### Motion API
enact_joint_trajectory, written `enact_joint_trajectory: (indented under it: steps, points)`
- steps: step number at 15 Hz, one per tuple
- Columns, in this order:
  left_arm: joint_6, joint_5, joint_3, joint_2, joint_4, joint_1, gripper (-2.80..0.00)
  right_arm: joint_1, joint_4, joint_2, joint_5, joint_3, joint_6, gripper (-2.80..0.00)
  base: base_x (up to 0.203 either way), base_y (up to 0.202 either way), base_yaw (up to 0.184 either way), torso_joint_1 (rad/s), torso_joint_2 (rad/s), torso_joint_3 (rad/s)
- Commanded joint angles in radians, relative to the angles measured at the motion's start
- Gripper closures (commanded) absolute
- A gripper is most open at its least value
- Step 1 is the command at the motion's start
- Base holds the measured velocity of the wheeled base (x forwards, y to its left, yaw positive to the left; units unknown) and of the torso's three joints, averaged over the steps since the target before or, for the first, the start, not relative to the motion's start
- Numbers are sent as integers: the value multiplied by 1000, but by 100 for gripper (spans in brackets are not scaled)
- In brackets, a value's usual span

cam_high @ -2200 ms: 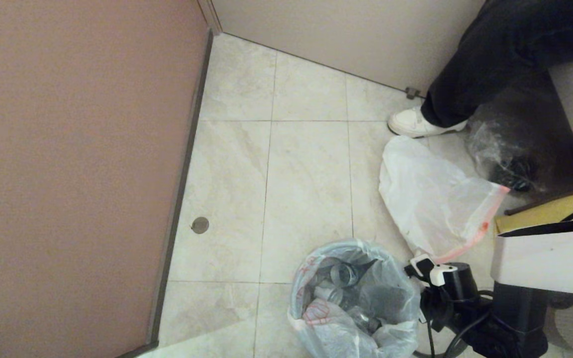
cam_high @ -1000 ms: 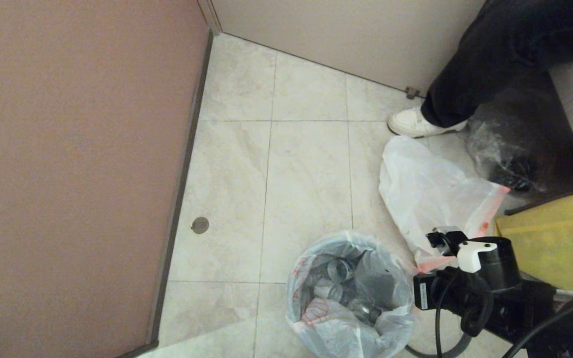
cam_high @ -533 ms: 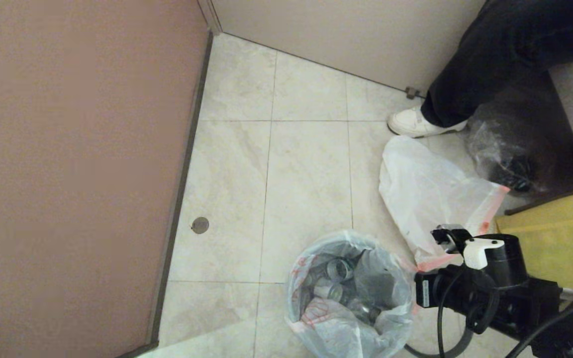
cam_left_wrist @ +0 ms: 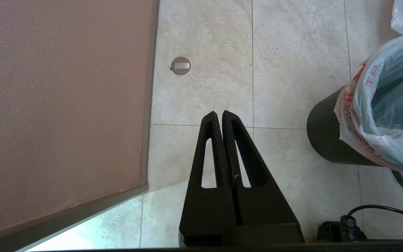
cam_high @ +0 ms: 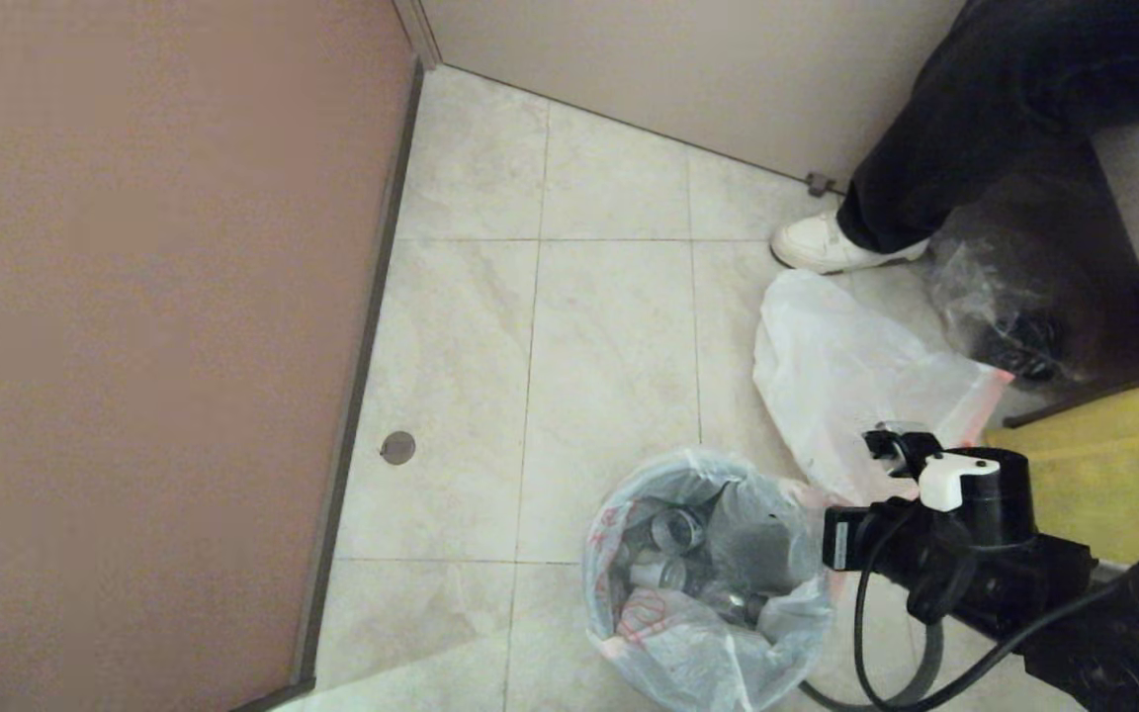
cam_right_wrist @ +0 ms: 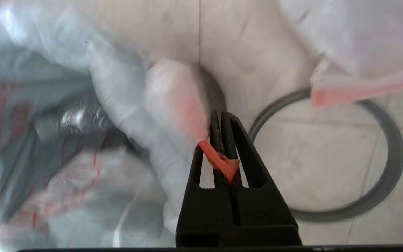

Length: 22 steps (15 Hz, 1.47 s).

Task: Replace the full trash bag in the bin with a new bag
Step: Place the trash bag on the floor

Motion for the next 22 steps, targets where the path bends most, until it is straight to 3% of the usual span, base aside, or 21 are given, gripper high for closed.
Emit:
enact_joint_trajectory:
  steps: [1, 7, 9, 15, 19, 22]
  points:
    - [0, 0, 0, 1, -1, 0, 0, -28, -30, -29, 45, 28, 15, 0, 0, 0, 0, 0, 0, 0]
    - [0, 0, 0, 1, 0, 0, 0, -46, -46, -69, 76, 71, 6, 0, 0, 0, 0, 0, 0, 0]
    - [0, 0, 0, 1, -1, 0, 0, -18, -45, -97, 78, 90, 6, 0, 0, 0, 0, 0, 0, 0]
    - [0, 0, 0, 1, -1, 0, 0, 136, -92, 69, 68, 58, -94, 0, 0, 0, 0, 0, 0, 0]
    - [0, 0, 0, 1, -1, 0, 0, 157, -95, 306, 32, -13, -178, 0, 0, 0, 0, 0, 0, 0]
    - [0, 0, 0, 1, 1, 0, 0, 152, -95, 306, 28, -30, -181, 0, 0, 0, 0, 0, 0, 0]
